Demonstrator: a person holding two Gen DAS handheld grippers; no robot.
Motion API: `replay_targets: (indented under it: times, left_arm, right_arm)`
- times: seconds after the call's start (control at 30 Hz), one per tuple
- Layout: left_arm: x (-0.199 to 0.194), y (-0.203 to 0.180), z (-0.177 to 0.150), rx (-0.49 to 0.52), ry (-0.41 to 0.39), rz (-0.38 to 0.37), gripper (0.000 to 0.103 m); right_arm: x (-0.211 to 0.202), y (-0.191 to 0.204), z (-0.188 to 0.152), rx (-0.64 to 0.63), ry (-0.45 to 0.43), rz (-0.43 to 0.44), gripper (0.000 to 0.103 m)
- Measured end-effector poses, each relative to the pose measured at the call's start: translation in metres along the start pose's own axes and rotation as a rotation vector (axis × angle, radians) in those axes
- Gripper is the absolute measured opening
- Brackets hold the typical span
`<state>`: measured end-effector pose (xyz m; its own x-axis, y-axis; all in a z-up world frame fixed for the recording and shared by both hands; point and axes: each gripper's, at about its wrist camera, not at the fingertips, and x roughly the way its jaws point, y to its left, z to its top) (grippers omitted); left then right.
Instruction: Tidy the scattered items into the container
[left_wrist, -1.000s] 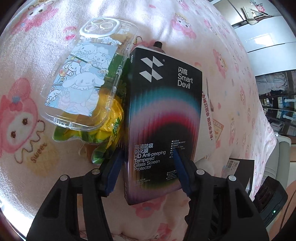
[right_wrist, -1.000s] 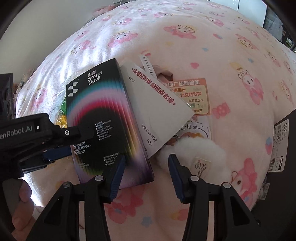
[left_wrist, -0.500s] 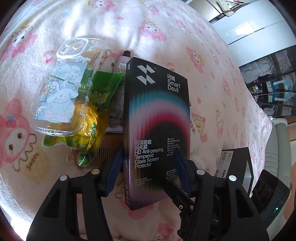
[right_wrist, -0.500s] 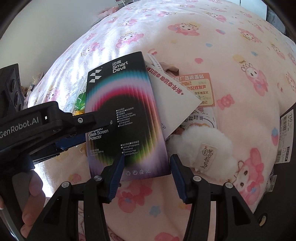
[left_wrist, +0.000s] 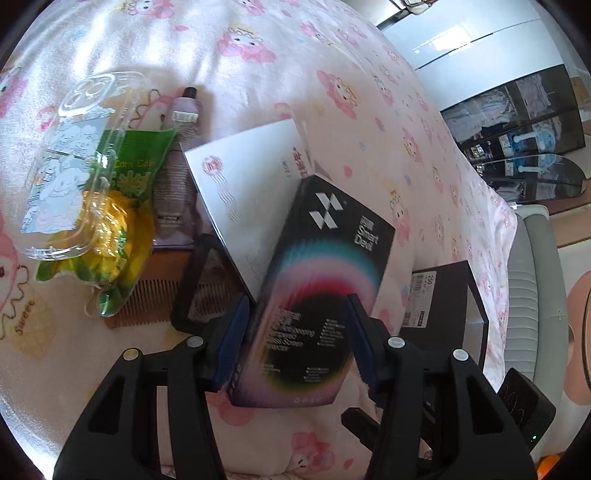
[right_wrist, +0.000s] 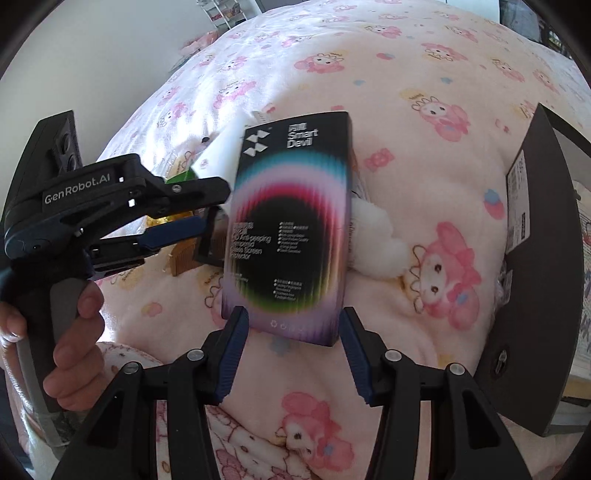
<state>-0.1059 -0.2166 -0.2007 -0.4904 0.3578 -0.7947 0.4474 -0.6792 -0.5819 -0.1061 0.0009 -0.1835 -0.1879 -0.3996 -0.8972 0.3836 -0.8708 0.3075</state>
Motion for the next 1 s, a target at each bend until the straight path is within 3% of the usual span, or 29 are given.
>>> replay_targets:
  times: [0.23, 0.4, 0.5, 0.83, 1.0]
  left_arm:
    - [0.024, 0.011, 0.000, -0.064, 0.089, 0.096, 0.041]
    - [0.034, 0.007, -0.003, -0.036, 0.128, 0.080, 0.041]
    - [0.046, 0.004, -0.006, -0.028, 0.173, 0.067, 0.042]
    - [0.054, -0.008, -0.010, 0.022, 0.192, 0.100, 0.053]
    - [0.052, -0.012, -0.013, 0.034, 0.186, 0.096, 0.053]
  right_arm:
    - [0.004, -0.002, 0.005, -0.020, -0.022, -0.082, 0.048]
    - [0.012, -0.007, 0.003, -0.014, -0.014, -0.136, 0.048]
    - [0.019, -0.016, 0.000, -0.006, 0.000, -0.123, 0.048]
    - [0.027, -0.012, -0.001, 0.001, 0.013, -0.015, 0.045]
    - [0.031, -0.018, 0.004, 0.025, 0.008, -0.061, 0.045]
